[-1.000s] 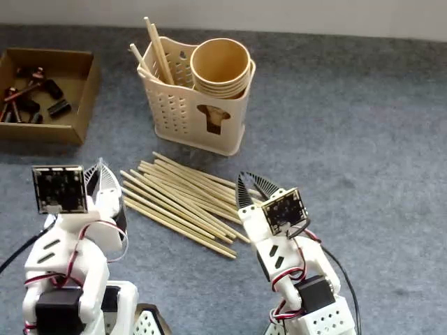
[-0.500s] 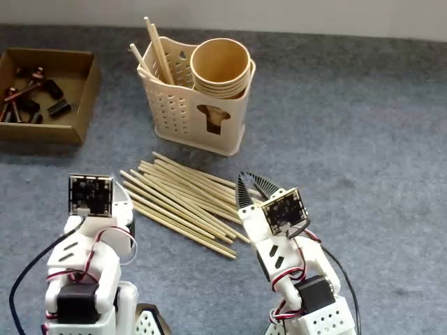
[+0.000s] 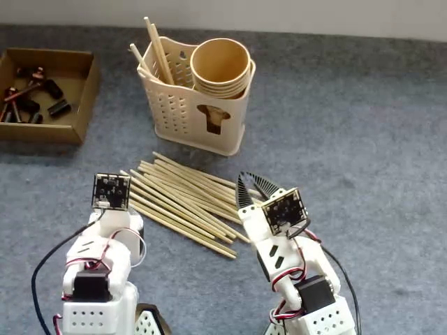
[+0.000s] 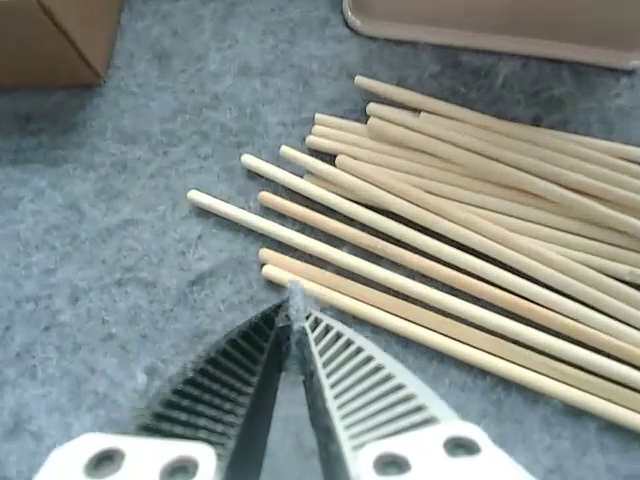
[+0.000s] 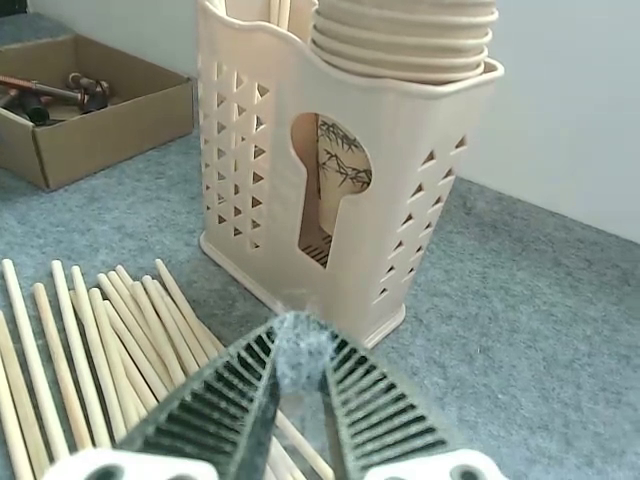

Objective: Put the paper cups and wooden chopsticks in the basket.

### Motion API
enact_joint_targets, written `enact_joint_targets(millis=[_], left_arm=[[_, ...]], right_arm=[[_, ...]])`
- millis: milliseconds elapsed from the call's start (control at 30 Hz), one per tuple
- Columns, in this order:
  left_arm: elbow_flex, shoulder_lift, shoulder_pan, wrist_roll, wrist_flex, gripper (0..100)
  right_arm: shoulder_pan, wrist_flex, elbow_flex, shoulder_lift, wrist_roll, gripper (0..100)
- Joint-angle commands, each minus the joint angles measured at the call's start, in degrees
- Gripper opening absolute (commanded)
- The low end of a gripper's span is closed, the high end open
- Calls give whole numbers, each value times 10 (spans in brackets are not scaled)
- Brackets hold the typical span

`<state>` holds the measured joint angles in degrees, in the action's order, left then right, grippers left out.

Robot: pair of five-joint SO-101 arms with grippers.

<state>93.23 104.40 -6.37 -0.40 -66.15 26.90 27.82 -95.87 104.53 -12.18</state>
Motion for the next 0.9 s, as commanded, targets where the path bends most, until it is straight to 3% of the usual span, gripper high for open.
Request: enact_joint_targets(millis=[0, 333, 567, 867], left_arm=[[29, 4, -9, -4, 12, 6], [39, 1, -7, -2, 2, 6], [39, 2, -7, -2, -116, 7], [39, 1, -7, -2, -114, 6]], right_arm=[[-6, 2, -87, 0, -7, 9], [-7, 2, -87, 5, -7, 9], [-7, 5, -62, 6, -6, 6], [-15, 179, 56, 6, -4, 6]])
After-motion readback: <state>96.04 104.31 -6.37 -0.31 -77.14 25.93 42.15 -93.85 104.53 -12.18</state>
